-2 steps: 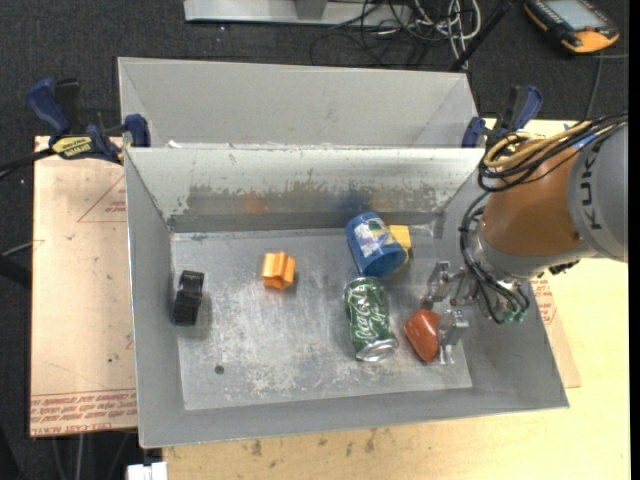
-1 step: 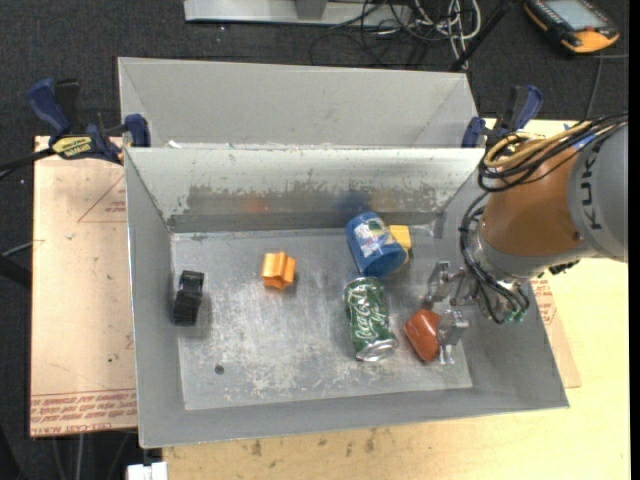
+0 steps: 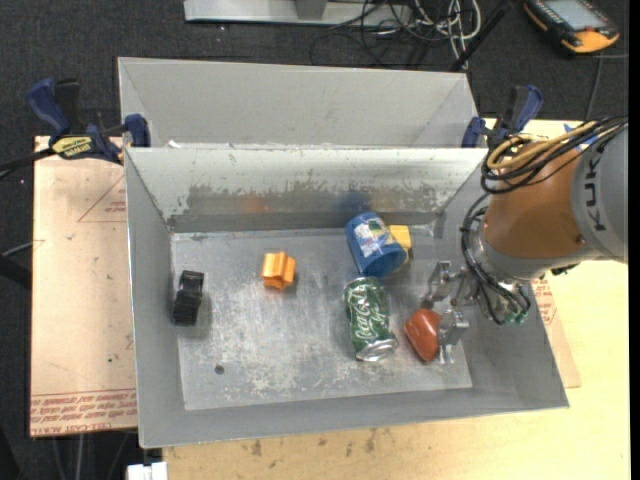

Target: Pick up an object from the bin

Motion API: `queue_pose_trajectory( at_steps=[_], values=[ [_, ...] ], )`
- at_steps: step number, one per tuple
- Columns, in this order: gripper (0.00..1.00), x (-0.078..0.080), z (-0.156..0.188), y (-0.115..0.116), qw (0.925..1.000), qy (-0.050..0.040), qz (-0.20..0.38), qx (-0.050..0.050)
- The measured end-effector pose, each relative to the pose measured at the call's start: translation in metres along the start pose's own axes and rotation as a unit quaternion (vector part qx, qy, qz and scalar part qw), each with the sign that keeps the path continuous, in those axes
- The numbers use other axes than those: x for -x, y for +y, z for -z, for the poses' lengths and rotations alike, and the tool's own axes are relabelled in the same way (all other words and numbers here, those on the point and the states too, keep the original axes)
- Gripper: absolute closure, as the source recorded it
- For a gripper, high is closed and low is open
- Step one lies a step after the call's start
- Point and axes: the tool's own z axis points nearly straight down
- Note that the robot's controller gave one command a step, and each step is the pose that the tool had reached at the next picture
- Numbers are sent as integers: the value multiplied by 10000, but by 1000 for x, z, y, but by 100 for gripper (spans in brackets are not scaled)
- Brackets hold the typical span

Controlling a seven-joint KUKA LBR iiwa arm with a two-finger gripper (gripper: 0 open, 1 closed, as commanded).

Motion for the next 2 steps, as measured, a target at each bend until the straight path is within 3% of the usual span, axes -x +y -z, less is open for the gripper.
queue_pose_trajectory(
  at_steps=[1,2],
  values=[
    [100,5,14,-3,9999,-83,-120,1],
    [100,-9,45,2,10000,-69,13,9]
  ],
)
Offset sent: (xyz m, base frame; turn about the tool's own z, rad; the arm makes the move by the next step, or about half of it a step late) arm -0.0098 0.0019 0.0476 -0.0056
